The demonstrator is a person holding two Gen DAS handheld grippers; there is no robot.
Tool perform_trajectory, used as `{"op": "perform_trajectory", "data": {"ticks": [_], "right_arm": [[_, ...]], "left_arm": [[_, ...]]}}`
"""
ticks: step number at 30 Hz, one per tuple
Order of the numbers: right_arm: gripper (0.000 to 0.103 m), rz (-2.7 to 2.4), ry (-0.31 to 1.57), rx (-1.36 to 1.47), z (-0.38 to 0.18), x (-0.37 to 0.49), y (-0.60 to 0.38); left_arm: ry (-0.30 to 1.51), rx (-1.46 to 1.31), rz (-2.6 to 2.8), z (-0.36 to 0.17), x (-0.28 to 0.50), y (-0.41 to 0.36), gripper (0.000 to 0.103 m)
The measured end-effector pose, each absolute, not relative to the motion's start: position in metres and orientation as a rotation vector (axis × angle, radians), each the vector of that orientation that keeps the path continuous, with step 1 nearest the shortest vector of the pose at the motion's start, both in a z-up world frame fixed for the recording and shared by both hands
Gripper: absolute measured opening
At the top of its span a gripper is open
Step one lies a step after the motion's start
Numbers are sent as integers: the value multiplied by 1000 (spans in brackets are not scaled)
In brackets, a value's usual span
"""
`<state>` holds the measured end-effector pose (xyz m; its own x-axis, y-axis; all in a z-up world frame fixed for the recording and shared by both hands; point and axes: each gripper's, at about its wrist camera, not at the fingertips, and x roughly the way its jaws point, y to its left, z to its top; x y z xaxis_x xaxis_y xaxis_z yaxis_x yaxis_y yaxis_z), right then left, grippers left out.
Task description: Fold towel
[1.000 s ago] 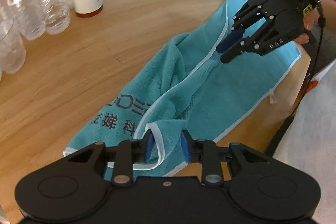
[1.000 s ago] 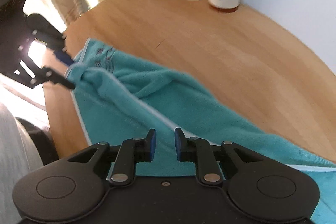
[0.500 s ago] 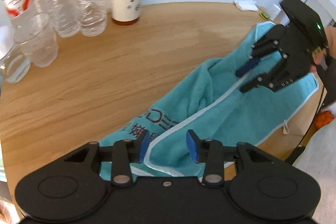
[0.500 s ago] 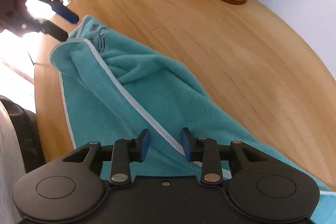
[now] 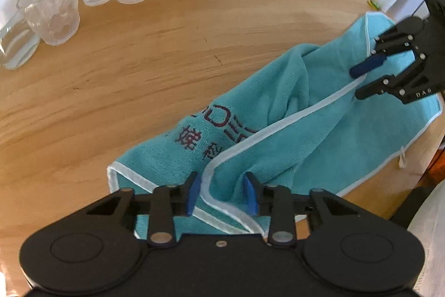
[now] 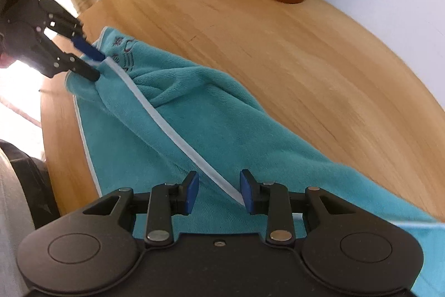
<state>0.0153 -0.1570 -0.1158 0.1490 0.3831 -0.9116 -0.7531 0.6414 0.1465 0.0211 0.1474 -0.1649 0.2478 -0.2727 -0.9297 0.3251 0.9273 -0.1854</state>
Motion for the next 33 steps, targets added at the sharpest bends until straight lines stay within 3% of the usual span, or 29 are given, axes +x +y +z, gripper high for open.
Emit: {"op": "perform_trajectory", "data": {"ticks": [4, 10, 22, 27, 33], "right_arm": [[37, 749, 1136, -338, -107, 9, -178], [37, 592, 1133, -247, -106, 2, -213], [37, 413, 1186, -230, -118, -5, -235], [37, 384, 1176, -218, -118, 0, -233], [37, 365, 1166, -229, -120, 12, -222]], "left_arm": [[1246, 23, -405, -166, 19, 149, 12], [1125, 84, -356, -151, 15, 138, 8], [875, 131, -207, -106, 64, 147, 8], [848, 95, -126, -114, 100, 157, 8], [847, 244, 4, -145, 135, 155, 9]]}}
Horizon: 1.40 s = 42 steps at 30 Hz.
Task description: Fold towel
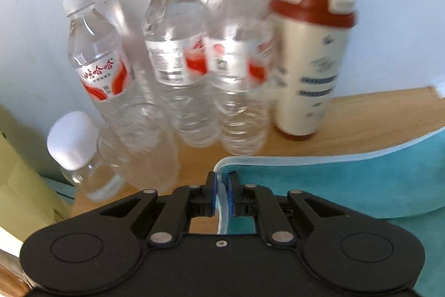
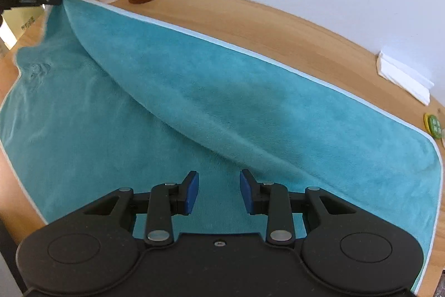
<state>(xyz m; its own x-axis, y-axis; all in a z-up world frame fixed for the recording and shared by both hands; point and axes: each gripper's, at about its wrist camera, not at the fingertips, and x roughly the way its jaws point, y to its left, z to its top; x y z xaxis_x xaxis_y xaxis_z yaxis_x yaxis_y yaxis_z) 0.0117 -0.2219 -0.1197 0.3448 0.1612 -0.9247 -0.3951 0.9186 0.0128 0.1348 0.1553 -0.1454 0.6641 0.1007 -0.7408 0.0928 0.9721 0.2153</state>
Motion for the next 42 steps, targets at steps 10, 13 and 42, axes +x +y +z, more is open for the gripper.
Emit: {"op": "perform_trajectory", "data": {"ticks": [10, 13, 42], "right_arm": [[37, 403, 1233, -164, -116, -4, -223], [37, 409, 1255, -162, -119, -18, -219], [43, 297, 1250, -161, -130, -73, -192]], "left_arm": [[871, 239, 38, -132, 123, 164, 42], [886, 240, -24, -122, 92, 161, 45], [1193, 303, -236, -159, -29, 161, 40]]}}
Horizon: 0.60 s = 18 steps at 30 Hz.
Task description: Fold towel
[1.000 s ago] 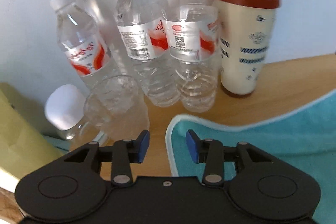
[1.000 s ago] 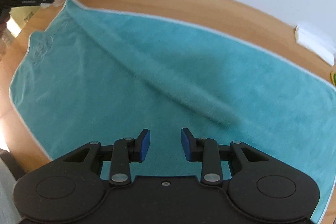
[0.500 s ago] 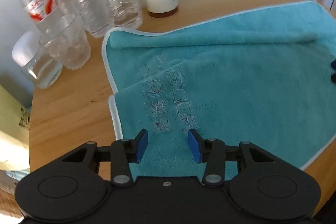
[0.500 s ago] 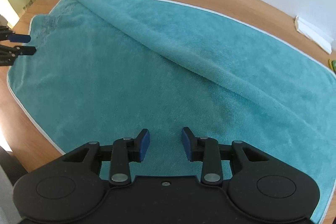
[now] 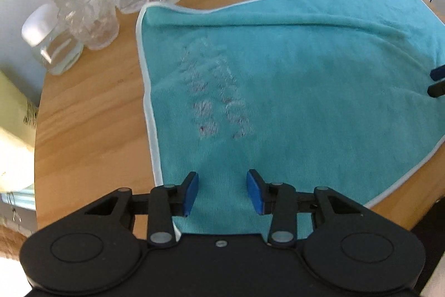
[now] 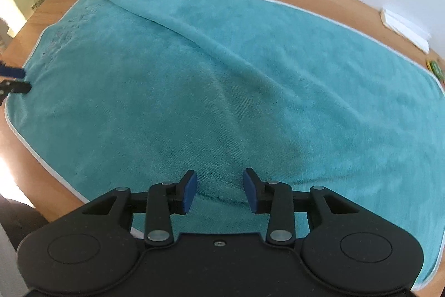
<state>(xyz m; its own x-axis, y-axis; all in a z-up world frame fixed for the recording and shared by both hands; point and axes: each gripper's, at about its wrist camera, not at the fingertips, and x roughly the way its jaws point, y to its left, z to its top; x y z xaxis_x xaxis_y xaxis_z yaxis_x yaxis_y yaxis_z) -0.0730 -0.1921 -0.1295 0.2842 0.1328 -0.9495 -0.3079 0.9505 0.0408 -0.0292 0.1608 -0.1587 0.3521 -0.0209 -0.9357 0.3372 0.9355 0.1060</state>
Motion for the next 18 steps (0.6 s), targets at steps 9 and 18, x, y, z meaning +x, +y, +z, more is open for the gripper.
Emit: {"op": "perform_trajectory", "data": {"ticks": [9, 18], "right_arm": [[43, 121, 1150, -125, -114, -86, -219], [43, -321, 1117, -63, -118, -93, -336]], "left_arm": [[1119, 232, -255, -140, -11, 161, 40], [1090, 291, -231, -158, -4, 157, 41]]}}
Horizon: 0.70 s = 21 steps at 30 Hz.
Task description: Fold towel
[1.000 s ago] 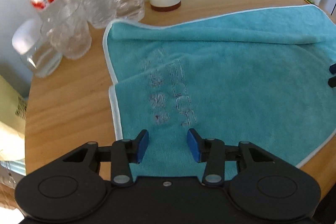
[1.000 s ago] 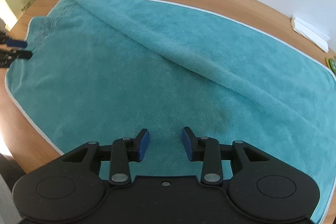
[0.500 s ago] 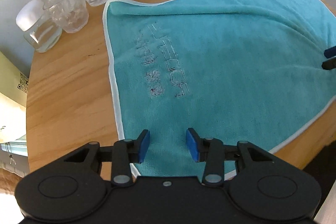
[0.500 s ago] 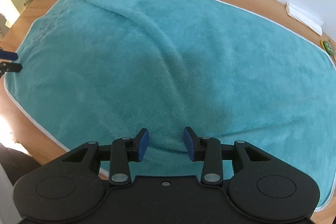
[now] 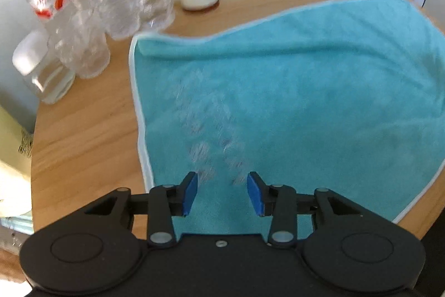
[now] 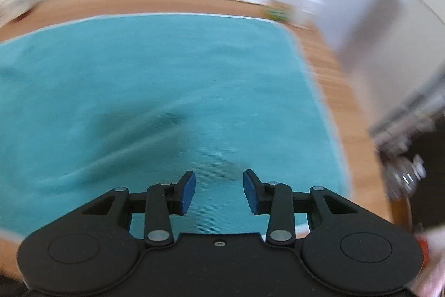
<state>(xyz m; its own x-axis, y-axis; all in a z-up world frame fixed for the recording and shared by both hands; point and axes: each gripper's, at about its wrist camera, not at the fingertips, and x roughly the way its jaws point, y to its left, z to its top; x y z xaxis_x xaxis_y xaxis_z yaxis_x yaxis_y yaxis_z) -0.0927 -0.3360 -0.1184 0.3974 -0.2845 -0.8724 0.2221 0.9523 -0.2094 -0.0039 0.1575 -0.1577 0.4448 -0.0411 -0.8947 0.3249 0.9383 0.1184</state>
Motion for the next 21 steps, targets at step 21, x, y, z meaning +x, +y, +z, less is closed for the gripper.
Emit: {"op": "perform_trajectory", "data": {"ticks": [21], "right_arm": [[45, -352, 1213, 51, -133, -121, -412]], "left_arm": [[1173, 269, 2, -155, -37, 151, 42]]}}
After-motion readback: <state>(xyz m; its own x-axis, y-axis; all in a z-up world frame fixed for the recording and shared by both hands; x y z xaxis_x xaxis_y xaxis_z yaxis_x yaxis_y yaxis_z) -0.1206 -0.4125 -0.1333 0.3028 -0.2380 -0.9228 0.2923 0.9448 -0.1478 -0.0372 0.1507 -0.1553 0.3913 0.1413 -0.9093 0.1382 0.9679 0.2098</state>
